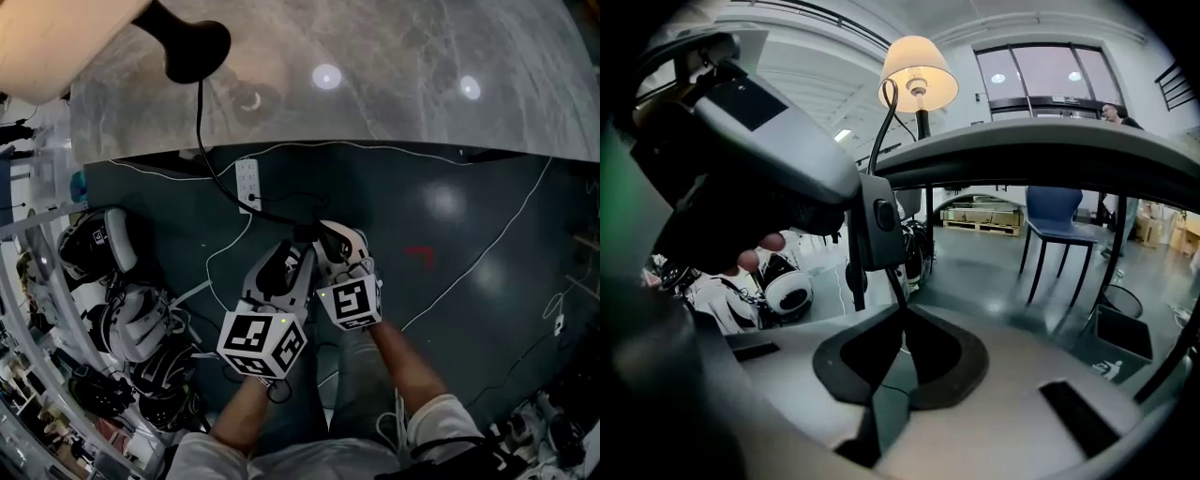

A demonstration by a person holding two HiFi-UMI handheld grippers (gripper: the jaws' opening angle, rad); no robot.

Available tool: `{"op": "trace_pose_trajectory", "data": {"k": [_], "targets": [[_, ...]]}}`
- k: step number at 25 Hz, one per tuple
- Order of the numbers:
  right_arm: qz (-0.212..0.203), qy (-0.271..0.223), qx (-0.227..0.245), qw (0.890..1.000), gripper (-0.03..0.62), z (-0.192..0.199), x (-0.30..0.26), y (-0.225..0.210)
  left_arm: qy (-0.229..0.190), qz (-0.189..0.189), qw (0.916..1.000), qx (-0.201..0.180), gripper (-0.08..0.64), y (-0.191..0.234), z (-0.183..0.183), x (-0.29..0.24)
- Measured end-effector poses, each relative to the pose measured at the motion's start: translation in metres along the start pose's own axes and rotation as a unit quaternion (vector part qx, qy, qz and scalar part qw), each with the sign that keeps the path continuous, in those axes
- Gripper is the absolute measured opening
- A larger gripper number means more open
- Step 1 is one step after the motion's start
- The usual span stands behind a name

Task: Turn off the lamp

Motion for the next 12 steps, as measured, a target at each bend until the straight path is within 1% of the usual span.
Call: {"op": "trace_pose_trajectory", "data": {"k": [3, 6, 9, 12], "targets": [[-0.003, 0.002, -0.002, 1.0, 0.009, 0.003, 0.0, 0.004, 0.024, 0.007, 0.9997, 0.003, 0.143, -0.001, -0.005, -0.006], [-0.009, 0.01, 0.005, 1.0, 0.011, 0.006, 0.001, 0.007, 0.037, 0.006, 0.9993, -0.005, 0.143, -0.003, -0.008, -0.014], [-0.011, 0.023, 0.007, 1.0, 0.011, 0.01, 0.002, 0.008, 0.048, -0.011, 0.9986, -0.015, 0.143, -0.002, -0.009, -0.021], [-0.01, 0.023, 0.009, 1.0, 0.011, 0.011, 0.002, 0.006, 0.056, -0.025, 0.998, -0.016, 0.14, 0.001, -0.008, -0.024]]}}
Point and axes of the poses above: the fingertips, and each gripper's own axes: x backward along the fingers, y to its left, z out of its underside, the point moved 10 cm from there along x, backward along the fingers, and after that the axes turned 6 degrees about -y, right-handed, at the moved point
